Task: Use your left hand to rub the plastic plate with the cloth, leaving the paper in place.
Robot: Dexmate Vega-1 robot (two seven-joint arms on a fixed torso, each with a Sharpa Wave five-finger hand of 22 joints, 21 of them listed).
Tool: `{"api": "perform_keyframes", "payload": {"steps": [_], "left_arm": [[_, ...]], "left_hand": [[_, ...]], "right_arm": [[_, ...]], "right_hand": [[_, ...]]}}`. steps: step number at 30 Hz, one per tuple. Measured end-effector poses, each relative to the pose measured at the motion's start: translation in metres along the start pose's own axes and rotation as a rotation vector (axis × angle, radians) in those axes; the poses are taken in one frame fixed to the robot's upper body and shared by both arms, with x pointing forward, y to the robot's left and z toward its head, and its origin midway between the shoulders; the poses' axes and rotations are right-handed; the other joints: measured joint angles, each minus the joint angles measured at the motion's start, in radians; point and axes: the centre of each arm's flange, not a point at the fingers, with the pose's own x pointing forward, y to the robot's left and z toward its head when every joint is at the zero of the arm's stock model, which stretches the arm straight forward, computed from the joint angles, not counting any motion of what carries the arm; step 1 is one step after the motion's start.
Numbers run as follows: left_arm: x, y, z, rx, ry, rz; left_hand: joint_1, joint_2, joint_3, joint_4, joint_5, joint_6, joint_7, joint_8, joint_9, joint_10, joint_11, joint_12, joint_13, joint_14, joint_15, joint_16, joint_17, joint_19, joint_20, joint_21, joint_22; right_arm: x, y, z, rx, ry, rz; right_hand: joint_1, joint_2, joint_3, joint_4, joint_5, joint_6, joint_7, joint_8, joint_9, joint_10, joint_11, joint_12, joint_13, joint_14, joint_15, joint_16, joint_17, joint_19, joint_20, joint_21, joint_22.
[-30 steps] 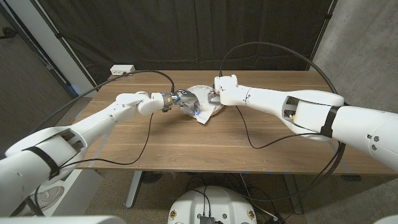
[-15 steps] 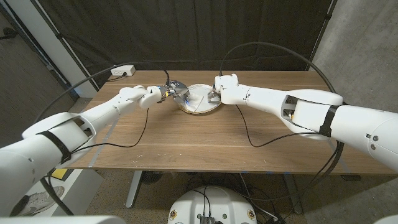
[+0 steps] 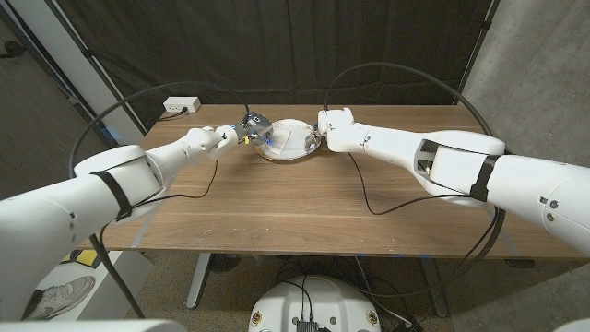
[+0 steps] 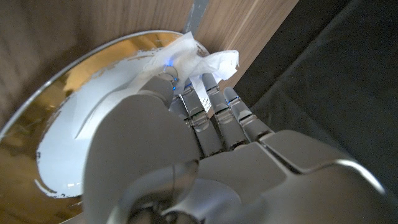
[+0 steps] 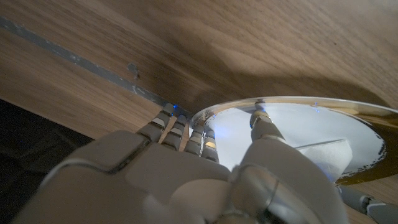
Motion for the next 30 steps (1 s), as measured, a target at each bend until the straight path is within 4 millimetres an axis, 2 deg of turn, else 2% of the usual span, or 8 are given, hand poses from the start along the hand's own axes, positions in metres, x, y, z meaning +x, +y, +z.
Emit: {"api": "perform_keyframes", "payload": {"steps": [7,17,18,23,28,30], "left_arm": [[-0.003,0.002,0.005,-0.021,-0.032,0.014],[-0.012,0.020,0.033,-0.111,-0.157,0.056],[-0.015,0.023,0.042,-0.142,-0.199,0.052],[-0.021,0.034,0.055,-0.186,-0.250,0.077],[-0.031,0.046,0.075,-0.276,-0.354,0.068],[-0.032,0.047,0.077,-0.285,-0.364,0.065]], "left_hand": [[0.000,0.000,0.000,0.000,0.001,0.000,0.000,0.000,0.001,0.000,0.001,0.001,0.007,0.000,0.000,0.000,0.004,-0.004,-0.004,0.000,0.000],[0.000,0.000,-0.008,0.000,0.001,0.001,0.000,0.000,0.003,0.001,0.003,0.001,0.012,0.000,0.000,0.000,0.009,-0.004,-0.004,0.000,0.000],[0.000,0.000,-0.008,0.000,0.001,0.001,0.000,0.001,0.003,0.001,0.003,0.001,0.014,0.000,0.000,0.000,0.009,-0.004,-0.004,0.000,0.000],[0.000,0.000,-0.011,0.002,0.000,0.001,0.000,0.006,0.001,0.001,0.003,0.001,0.015,0.004,-0.004,0.000,0.013,-0.004,-0.004,0.000,0.000],[0.003,-0.002,-0.014,0.000,0.000,0.001,0.000,0.006,-0.002,0.001,0.002,0.004,0.019,0.004,-0.004,0.000,0.018,-0.004,-0.004,0.000,0.000],[0.009,0.004,-0.015,-0.002,0.000,0.000,0.000,0.006,-0.002,0.001,0.002,0.007,0.019,0.004,-0.004,0.000,0.018,-0.004,-0.004,0.001,0.000]], "right_arm": [[0.001,-0.001,-0.003,0.002,0.007,0.001],[0.002,-0.002,-0.007,0.002,0.017,-0.001],[0.003,-0.002,-0.008,0.004,0.021,0.000],[0.003,-0.002,-0.009,0.002,0.020,-0.001],[0.003,-0.002,-0.008,0.001,0.016,-0.001],[0.003,-0.001,-0.007,0.001,0.015,-0.001]], "right_hand": [[0.000,0.000,-0.006,0.000,0.000,0.000,0.000,0.000,0.001,0.000,0.000,-0.005,-0.001,0.000,0.000,0.001,0.002,0.000,0.000,0.000,0.001],[0.000,0.000,-0.008,-0.003,0.001,0.006,0.006,0.000,0.001,-0.002,-0.006,-0.005,-0.002,-0.004,0.004,0.001,-0.002,0.000,0.000,0.001,-0.001],[0.000,0.000,-0.008,-0.003,0.001,0.007,0.007,0.000,0.001,-0.002,-0.006,-0.005,-0.002,-0.004,0.004,0.000,-0.001,0.000,0.000,0.003,-0.001],[0.000,0.000,-0.008,-0.003,0.001,0.007,0.007,0.000,0.002,-0.007,-0.010,-0.005,-0.003,-0.009,0.009,-0.007,-0.002,0.000,0.000,0.003,-0.002],[0.000,0.000,-0.008,-0.003,0.001,0.007,0.007,0.000,-0.001,-0.008,-0.011,-0.005,-0.003,-0.009,0.009,-0.003,-0.003,0.000,0.000,0.003,-0.001],[0.000,0.000,-0.008,-0.003,0.001,0.007,0.007,0.000,-0.001,-0.009,-0.013,-0.005,-0.003,-0.009,0.009,-0.003,-0.003,0.000,0.000,0.003,-0.001]]}}
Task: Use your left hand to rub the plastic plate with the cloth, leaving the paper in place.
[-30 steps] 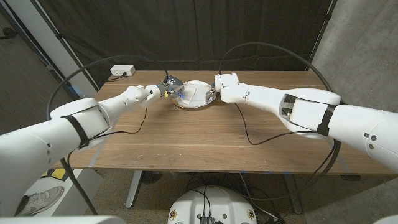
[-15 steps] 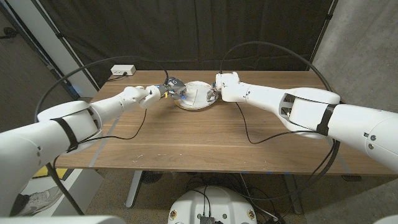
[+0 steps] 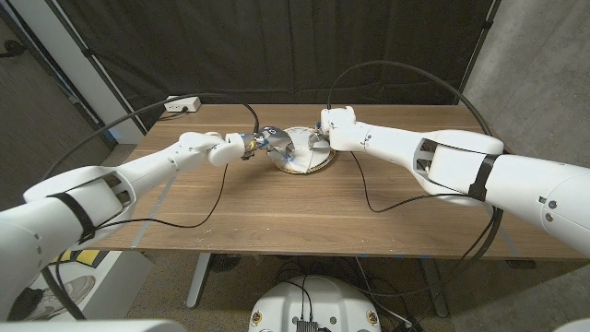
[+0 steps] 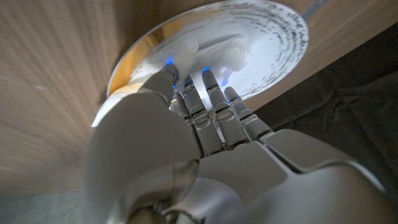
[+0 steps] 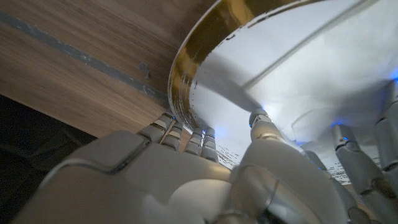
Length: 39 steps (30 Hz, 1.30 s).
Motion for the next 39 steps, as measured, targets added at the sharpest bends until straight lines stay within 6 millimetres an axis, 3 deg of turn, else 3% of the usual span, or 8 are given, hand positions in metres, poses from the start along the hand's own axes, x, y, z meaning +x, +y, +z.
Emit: {"api": "perform_keyframes", "payload": {"steps": [11,26,29,33,39], "left_arm": [[-0.013,0.014,0.016,-0.133,-0.075,0.037],[-0.037,0.029,0.017,-0.147,-0.058,0.213],[-0.042,0.036,0.013,-0.144,-0.042,0.257],[-0.048,0.040,0.011,-0.147,-0.028,0.298],[-0.059,0.044,0.007,-0.161,-0.005,0.358]], "left_hand": [[0.000,0.000,-0.005,0.005,0.000,0.000,0.000,0.004,0.002,-0.001,0.001,0.000,0.000,0.005,-0.002,-0.004,0.005,-0.003,0.003,0.006,0.000],[0.006,-0.005,-0.012,0.004,-0.001,0.000,0.000,0.004,-0.003,-0.005,0.005,0.008,0.000,0.005,-0.002,-0.008,0.009,-0.005,0.006,0.006,0.000],[0.006,-0.005,-0.012,0.004,-0.001,-0.004,0.004,0.007,-0.003,-0.004,0.009,0.008,0.000,0.005,-0.002,-0.008,0.011,-0.005,0.005,0.006,0.000],[0.006,-0.005,-0.012,0.004,-0.001,-0.005,0.005,0.008,0.001,-0.004,0.011,0.008,0.001,0.005,-0.002,-0.008,0.014,-0.005,0.005,0.006,0.000],[0.006,-0.005,-0.012,0.004,0.004,-0.005,0.005,0.007,0.002,-0.004,0.011,0.008,0.001,0.005,-0.002,-0.015,0.014,-0.005,0.005,0.006,0.000]], "right_arm": [[-0.003,0.004,0.001,0.002,-0.002,-0.003],[-0.012,0.009,0.006,-0.003,-0.001,-0.014],[-0.015,0.009,0.006,0.002,0.003,-0.021],[-0.021,0.010,0.007,0.009,-0.012,-0.041],[-0.031,0.008,0.003,0.044,-0.012,-0.089]], "right_hand": [[0.000,0.000,-0.003,0.003,0.000,-0.003,0.001,0.003,-0.003,-0.002,-0.002,0.000,0.000,0.009,-0.009,0.007,0.005,-0.004,0.004,0.000,0.000],[0.000,0.000,-0.009,0.009,0.000,0.000,-0.001,0.003,0.003,0.006,0.005,0.004,0.000,-0.001,-0.010,0.008,0.005,-0.006,0.006,0.000,0.000],[-0.015,0.014,-0.025,0.026,-0.004,-0.006,-0.022,0.004,0.003,0.008,0.004,0.008,0.001,-0.002,-0.012,0.008,0.010,-0.013,0.013,0.000,0.000],[-0.082,0.026,-0.042,0.078,-0.008,-0.011,-0.080,0.004,0.001,0.007,0.004,0.012,0.006,-0.002,-0.012,0.008,0.019,-0.025,0.025,0.000,0.005],[-0.118,0.027,-0.061,0.108,-0.008,-0.037,-0.093,-0.009,0.002,0.001,-0.001,0.009,0.007,-0.002,-0.012,0.012,0.020,-0.031,0.040,0.000,0.005]]}}
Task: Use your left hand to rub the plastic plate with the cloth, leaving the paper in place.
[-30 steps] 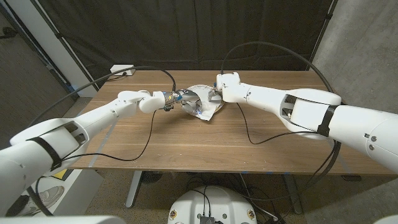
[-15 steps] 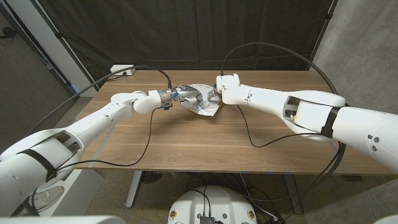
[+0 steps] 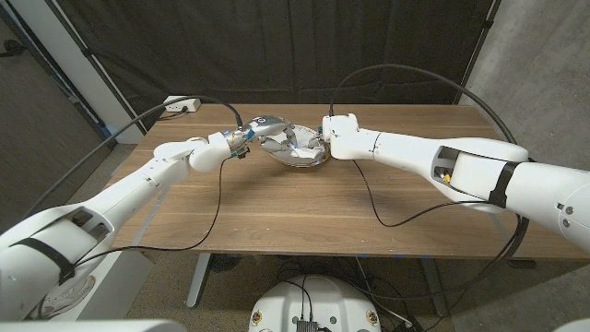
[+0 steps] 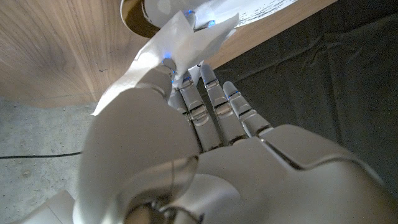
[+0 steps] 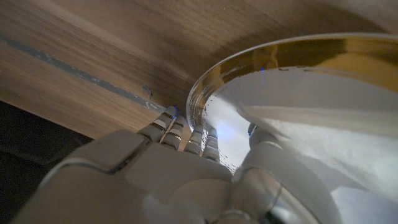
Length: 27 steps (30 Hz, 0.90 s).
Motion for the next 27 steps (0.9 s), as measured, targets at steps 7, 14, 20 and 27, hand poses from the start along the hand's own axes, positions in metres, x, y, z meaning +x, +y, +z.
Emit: {"api": "perform_keyframes", "payload": {"steps": [7,14,20,27], "left_arm": [[-0.013,0.011,-0.005,-0.024,0.031,0.089],[-0.026,0.018,-0.011,-0.045,0.062,0.161],[-0.038,0.022,-0.016,-0.060,0.091,0.204],[-0.054,0.028,-0.028,-0.085,0.156,0.261]], "left_hand": [[0.000,0.000,-0.004,0.004,0.000,0.000,0.000,0.000,0.000,0.000,0.000,0.000,0.000,0.000,0.000,0.000,0.000,0.006,0.006,0.007,0.000],[0.008,0.005,-0.008,0.008,0.000,0.000,0.000,0.004,-0.002,0.000,0.000,0.006,0.000,0.000,0.000,0.000,0.000,0.006,0.005,0.007,-0.002],[0.008,0.005,-0.008,0.008,0.000,0.000,0.000,0.004,-0.002,0.000,0.000,0.009,0.000,0.000,0.000,-0.008,0.000,0.006,0.005,0.007,-0.002],[0.008,0.005,-0.008,0.008,-0.001,0.000,0.000,0.004,-0.002,0.000,0.000,0.009,0.000,0.002,0.002,-0.008,0.004,0.006,0.005,0.007,-0.002]], "right_arm": [[-0.010,-0.005,-0.007,0.043,0.002,-0.067],[-0.017,-0.008,-0.011,0.084,-0.010,-0.129],[-0.022,-0.010,-0.017,0.127,-0.019,-0.176],[-0.028,-0.009,-0.028,0.207,-0.037,-0.223]], "right_hand": [[-0.023,-0.012,-0.012,0.012,0.000,-0.030,-0.012,-0.004,-0.001,-0.024,-0.004,-0.006,-0.002,0.000,0.000,0.003,0.000,0.010,0.015,0.000,0.000],[-0.044,-0.020,-0.023,0.023,0.000,-0.077,-0.009,-0.012,-0.001,-0.069,-0.007,-0.015,-0.002,-0.012,0.002,0.003,-0.002,-0.001,0.025,0.000,0.000],[-0.052,-0.029,-0.030,0.030,0.000,-0.083,-0.005,-0.012,-0.001,-0.071,-0.007,-0.015,-0.002,-0.023,0.002,0.002,-0.003,-0.006,0.030,-0.003,0.000],[-0.057,-0.033,-0.034,0.034,0.000,-0.086,-0.002,-0.012,-0.001,-0.082,-0.007,-0.015,-0.002,-0.028,0.007,-0.001,-0.003,-0.023,0.032,-0.007,0.000]]}}
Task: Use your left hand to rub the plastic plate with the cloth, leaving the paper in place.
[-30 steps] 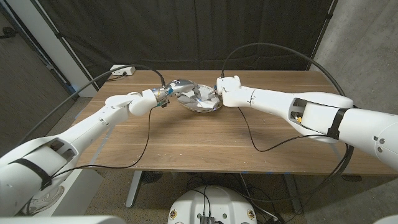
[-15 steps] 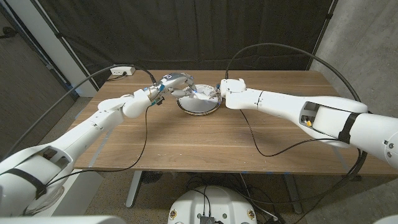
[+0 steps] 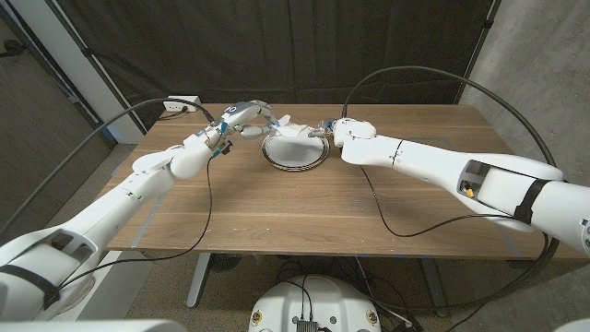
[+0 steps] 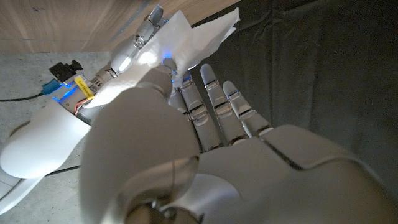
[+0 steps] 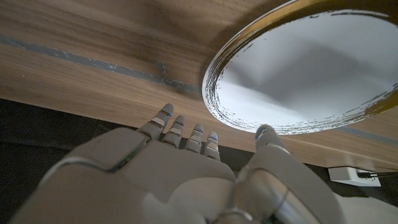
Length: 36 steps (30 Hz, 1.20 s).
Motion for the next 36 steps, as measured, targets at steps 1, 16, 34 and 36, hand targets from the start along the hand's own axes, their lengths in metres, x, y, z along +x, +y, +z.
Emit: {"api": "perform_keyframes", "payload": {"steps": [1,16,34,36], "left_arm": [[-0.002,0.001,-0.002,-0.004,0.011,0.008],[-0.021,0.016,-0.022,-0.005,0.198,0.079],[-0.034,0.020,-0.046,0.077,0.554,-0.067],[-0.033,0.020,-0.045,0.087,0.564,-0.088]], "left_hand": [[0.000,0.000,0.000,0.000,0.000,0.000,0.000,0.000,0.000,0.000,0.000,0.000,0.000,0.000,0.000,0.000,0.001,0.000,0.000,0.000,0.000],[-0.001,0.001,-0.008,0.008,0.000,-0.011,0.011,0.003,-0.001,0.011,0.011,-0.001,0.000,0.011,0.000,0.000,0.001,0.016,0.016,0.008,0.000],[0.010,0.016,-0.008,0.008,-0.022,-0.037,0.037,0.003,0.002,0.018,0.043,-0.001,0.000,0.036,-0.011,0.000,0.005,0.043,0.036,0.023,-0.005],[0.010,0.016,-0.008,0.008,-0.023,-0.041,0.041,0.003,0.003,0.014,0.047,-0.001,0.000,0.041,-0.016,0.000,0.005,0.050,0.032,0.029,-0.005]], "right_arm": [[-0.001,0.000,-0.002,0.014,-0.003,-0.008],[-0.013,0.000,-0.024,0.191,-0.043,-0.086],[-0.023,0.005,-0.059,0.433,-0.085,-0.186],[-0.024,0.005,-0.060,0.467,-0.103,-0.203]], "right_hand": [[-0.001,-0.001,0.000,0.000,0.000,0.000,0.000,0.000,0.000,0.000,0.000,0.000,0.000,-0.001,0.000,0.000,0.000,0.000,0.000,-0.001,0.000],[-0.023,-0.012,-0.012,0.001,0.000,0.015,0.007,0.012,0.000,0.004,0.004,0.005,0.000,-0.011,0.000,-0.004,-0.003,-0.014,0.004,-0.008,-0.003],[-0.031,-0.020,-0.022,0.000,0.000,0.036,0.018,0.019,0.000,0.018,0.010,0.012,0.000,-0.011,0.000,-0.004,-0.009,-0.019,-0.002,-0.016,-0.003],[-0.032,-0.021,-0.025,-0.003,0.000,0.036,0.018,0.019,0.000,0.018,0.010,0.012,0.000,-0.011,0.000,-0.004,-0.009,-0.021,0.000,-0.016,-0.003]]}}
